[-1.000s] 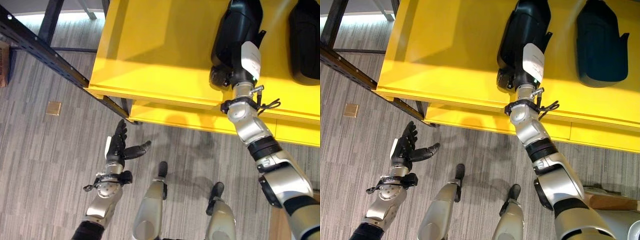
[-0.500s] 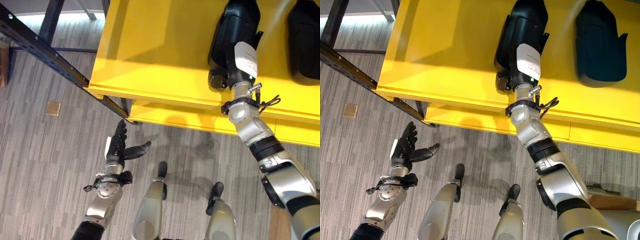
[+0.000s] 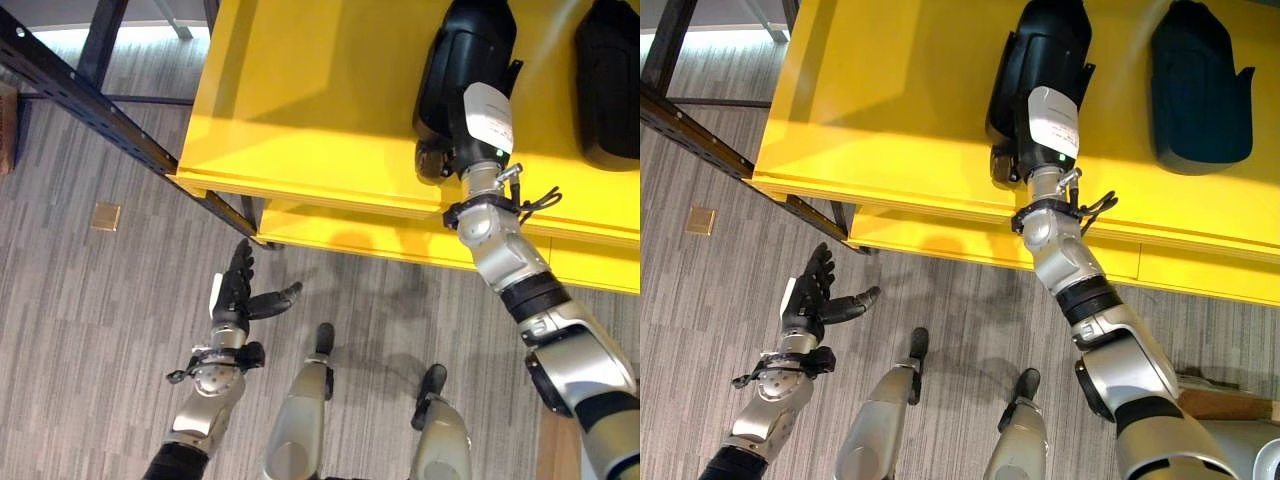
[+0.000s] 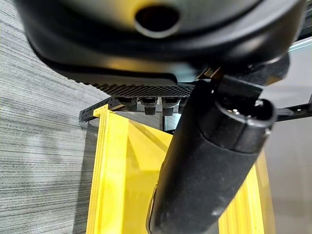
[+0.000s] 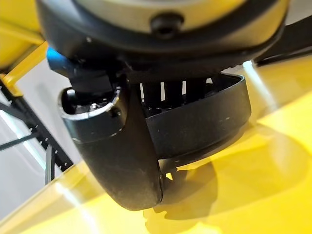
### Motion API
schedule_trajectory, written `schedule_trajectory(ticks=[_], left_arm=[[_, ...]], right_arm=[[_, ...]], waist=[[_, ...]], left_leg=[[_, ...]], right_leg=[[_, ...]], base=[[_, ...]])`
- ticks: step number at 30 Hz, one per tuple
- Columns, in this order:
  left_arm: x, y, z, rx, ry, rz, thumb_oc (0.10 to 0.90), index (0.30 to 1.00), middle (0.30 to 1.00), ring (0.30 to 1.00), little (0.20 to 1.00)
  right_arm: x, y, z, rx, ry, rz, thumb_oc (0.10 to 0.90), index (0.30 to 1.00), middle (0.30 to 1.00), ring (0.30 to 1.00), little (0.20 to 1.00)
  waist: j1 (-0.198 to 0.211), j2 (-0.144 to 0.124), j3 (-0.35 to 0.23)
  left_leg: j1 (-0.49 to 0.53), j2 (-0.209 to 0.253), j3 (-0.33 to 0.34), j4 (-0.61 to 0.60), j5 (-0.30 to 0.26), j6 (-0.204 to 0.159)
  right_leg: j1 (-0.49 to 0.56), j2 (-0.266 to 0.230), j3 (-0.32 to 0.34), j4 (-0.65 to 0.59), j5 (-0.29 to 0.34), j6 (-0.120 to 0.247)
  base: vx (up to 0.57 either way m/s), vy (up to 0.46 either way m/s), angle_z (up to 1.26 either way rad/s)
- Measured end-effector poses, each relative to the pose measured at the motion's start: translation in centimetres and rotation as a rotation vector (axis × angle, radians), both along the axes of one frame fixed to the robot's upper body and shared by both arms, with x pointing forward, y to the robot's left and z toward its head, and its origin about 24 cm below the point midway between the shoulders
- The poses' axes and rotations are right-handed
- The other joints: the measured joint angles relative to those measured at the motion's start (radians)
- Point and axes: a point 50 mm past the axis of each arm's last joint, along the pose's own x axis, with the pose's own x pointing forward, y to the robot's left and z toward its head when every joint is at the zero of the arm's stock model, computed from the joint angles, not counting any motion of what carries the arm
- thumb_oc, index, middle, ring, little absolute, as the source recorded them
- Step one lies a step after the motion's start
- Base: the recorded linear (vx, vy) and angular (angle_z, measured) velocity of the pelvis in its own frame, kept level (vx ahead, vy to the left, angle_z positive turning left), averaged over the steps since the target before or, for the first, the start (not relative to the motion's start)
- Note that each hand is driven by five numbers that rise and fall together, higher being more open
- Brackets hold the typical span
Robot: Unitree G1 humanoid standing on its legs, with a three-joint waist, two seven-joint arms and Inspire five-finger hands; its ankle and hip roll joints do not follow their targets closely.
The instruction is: Move parts from the plastic box to the shelf.
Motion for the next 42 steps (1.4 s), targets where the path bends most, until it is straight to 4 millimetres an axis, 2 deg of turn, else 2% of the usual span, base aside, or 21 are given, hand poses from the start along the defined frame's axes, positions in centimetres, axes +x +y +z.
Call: schedule_trajectory(ticks=[8,26,27,28,38,42], left_arm=[[0.1,0.0,0.1,0.0,-0.004,0.0,0.9,1.0,1.0,1.0,1.0],[0.1,0.0,0.2,-0.001,-0.008,0.0,0.9,1.0,1.0,1.0,1.0],[0.1,0.0,0.2,-0.001,-0.008,0.0,0.9,1.0,1.0,1.0,1.0],[0.1,0.0,0.2,-0.001,-0.007,0.001,0.9,1.0,1.0,1.0,1.0],[0.1,0.1,0.1,0.0,-0.006,0.007,0.9,1.0,1.0,1.0,1.0],[0.1,0.2,0.1,-0.001,-0.005,0.019,0.9,1.0,1.0,1.0,1.0]], right_arm=[[-0.3,0.6,0.6,-0.206,-0.01,0.013,0.4,0.3,0.3,0.3,0.3],[-0.3,0.8,0.8,-0.25,-0.01,0.016,0.4,0.3,0.3,0.3,0.3],[-0.3,0.8,0.8,-0.25,-0.01,0.016,0.633,0.627,0.627,0.627,0.627],[-0.3,0.9,0.7,-0.242,-0.01,0.016,0.9,1.0,1.0,1.0,1.0],[-0.3,1.8,0.7,-0.092,0.004,0.067,0.9,1.0,1.0,1.0,1.0],[-0.9,2.3,0.3,-0.034,0.006,0.119,0.9,1.0,1.0,1.0,1.0]], waist=[[0.001,0.0,0.0],[-0.001,-0.005,-0.002],[-0.001,-0.005,-0.002],[-0.003,-0.005,-0.003],[-0.018,-0.005,-0.003],[-0.021,-0.006,-0.002]], left_leg=[[-0.001,0.0,-0.004,-0.001,0.001,-0.001],[-0.008,0.001,-0.006,0.0,0.005,-0.001],[-0.009,0.001,-0.006,0.0,0.005,-0.001],[-0.009,0.001,-0.006,0.0,0.005,-0.001],[-0.015,0.008,-0.004,0.0,0.005,-0.002],[-0.016,0.015,-0.004,-0.001,0.006,-0.002]], right_leg=[[0.0,0.0,-0.005,0.002,0.0,0.0],[-0.004,0.001,-0.012,0.004,0.0,0.0],[-0.004,0.001,-0.012,0.004,0.0,0.0],[-0.004,0.002,-0.012,0.004,-0.001,-0.001],[-0.016,0.007,-0.009,0.007,-0.003,-0.005],[-0.022,0.013,-0.007,0.011,-0.003,-0.006]], base=[[0.0,0.0,0.0],[0.0,0.0,0.0],[0.0,0.0,0.0],[0.0,0.0,0.0],[0.0,0.001,-0.01],[0.0,-0.003,-0.02]])
